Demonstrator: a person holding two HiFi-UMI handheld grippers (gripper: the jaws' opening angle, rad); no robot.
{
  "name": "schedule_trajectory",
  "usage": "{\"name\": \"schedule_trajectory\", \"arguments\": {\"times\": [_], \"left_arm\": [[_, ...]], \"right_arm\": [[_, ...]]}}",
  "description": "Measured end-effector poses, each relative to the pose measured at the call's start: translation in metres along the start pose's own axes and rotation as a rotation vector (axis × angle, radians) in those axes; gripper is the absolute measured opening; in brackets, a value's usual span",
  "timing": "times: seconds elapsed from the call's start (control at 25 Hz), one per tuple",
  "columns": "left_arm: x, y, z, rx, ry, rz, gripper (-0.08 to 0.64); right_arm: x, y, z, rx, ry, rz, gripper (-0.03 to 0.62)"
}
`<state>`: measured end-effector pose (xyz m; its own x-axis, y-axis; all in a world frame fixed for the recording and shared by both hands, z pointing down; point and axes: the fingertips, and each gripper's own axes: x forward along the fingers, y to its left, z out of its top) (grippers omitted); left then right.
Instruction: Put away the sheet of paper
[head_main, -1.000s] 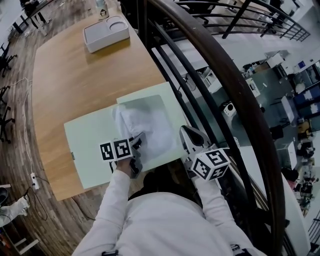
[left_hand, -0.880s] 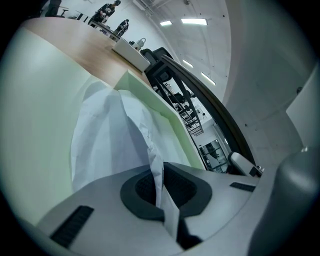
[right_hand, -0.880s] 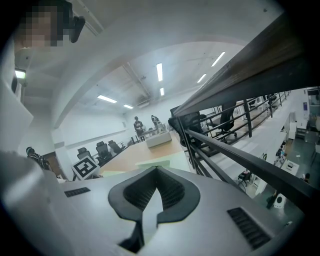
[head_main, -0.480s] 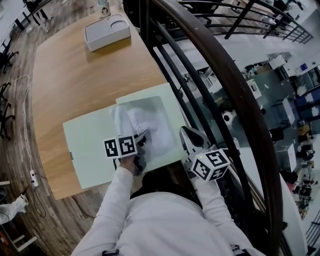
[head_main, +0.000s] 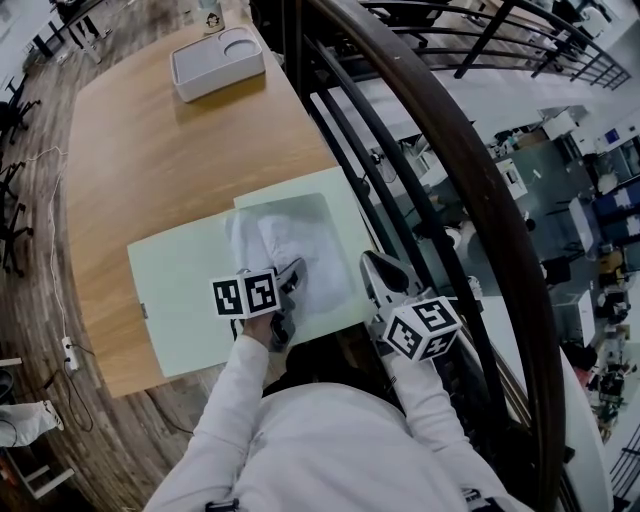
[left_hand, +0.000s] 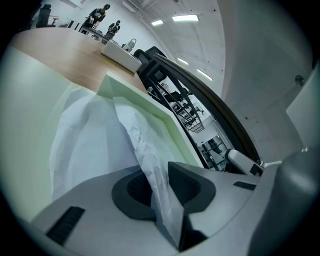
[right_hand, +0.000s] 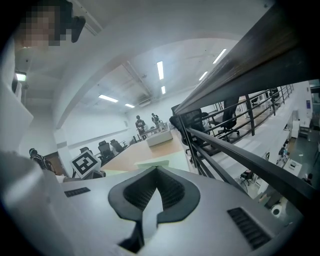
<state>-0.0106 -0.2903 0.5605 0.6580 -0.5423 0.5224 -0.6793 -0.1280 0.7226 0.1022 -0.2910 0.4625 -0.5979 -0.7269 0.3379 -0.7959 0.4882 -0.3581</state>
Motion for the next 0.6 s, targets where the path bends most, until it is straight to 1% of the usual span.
{"name": "schedule_trajectory", "arguments": {"times": [0.08,0.28,0.44,0.6], "left_arm": [[-0.003,-0.001,0.003,0.016,0.0,0.012,0.121],[-0.012,-0.001,0.009,0.087,-0.006,0.074,0.203],[-0.017,0.002,0.01,0.161,0.006,0.127,0.215],[-0.023,0.009,0.009,0.209,0.007,0.177,0.227]], "right_arm": [[0.001,0.002,0.002,-0.002,-0.002,0.005,0.026],[0.002,0.004,0.006,-0.011,-0.003,0.012,0.026],[0.004,0.006,0.008,-0.015,-0.008,0.024,0.026],[0.006,0.01,0.008,-0.019,-0.01,0.035,0.026]]}}
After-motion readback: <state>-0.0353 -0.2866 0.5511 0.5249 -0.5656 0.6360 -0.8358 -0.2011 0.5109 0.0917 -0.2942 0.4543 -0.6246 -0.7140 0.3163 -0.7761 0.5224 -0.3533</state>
